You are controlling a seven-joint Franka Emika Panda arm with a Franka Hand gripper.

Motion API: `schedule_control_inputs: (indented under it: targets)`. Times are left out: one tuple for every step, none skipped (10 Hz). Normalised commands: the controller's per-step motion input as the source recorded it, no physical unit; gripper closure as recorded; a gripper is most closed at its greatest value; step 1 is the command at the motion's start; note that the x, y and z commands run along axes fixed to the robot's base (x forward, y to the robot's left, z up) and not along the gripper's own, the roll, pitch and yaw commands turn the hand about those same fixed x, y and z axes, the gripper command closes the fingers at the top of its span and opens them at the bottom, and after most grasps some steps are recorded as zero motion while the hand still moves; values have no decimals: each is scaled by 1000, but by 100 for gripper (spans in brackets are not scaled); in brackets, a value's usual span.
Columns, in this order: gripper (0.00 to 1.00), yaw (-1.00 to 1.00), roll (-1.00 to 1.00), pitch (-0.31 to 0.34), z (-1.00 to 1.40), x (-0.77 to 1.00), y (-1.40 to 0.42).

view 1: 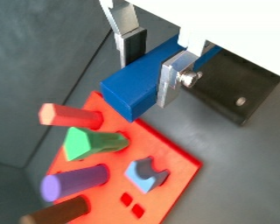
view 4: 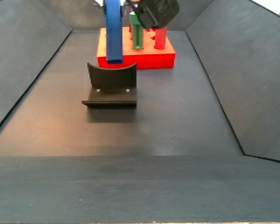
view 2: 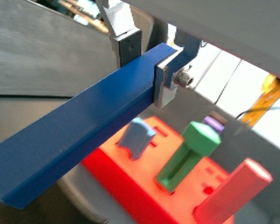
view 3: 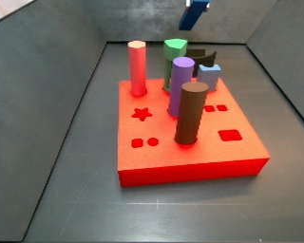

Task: Pick up the rectangle object. Move up. Place the rectangle object on the fixture. Regrasp the rectangle object. Move to above the board. Insert the rectangle object.
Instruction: Place the rectangle object on the fixture.

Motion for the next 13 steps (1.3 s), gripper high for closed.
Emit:
schedule_control_inputs:
  targets:
    - [100, -180, -529, 28, -17, 68, 39]
    - [100, -170, -402, 12, -14, 65, 38]
    - [100, -141, -243, -22, -1, 58, 23]
    - [100, -125, -207, 30, -1000, 84, 123]
    - [100, -103, -188, 13, -1000, 94, 121]
    - [100, -99, -173, 2, -1000, 107, 113]
    - [100, -84, -131, -17, -1000, 112, 101]
    - [100, -74, -109, -41, -1000, 116, 98]
    - [100, -56, -91, -70, -836, 97, 71]
    - [100, -45, -85, -80, -710, 84, 56]
    - [100, -23, -82, -91, -465, 65, 35]
    - [100, -6, -80, -92, -284, 60, 23]
    - [0, 0, 0, 0, 0, 0, 0]
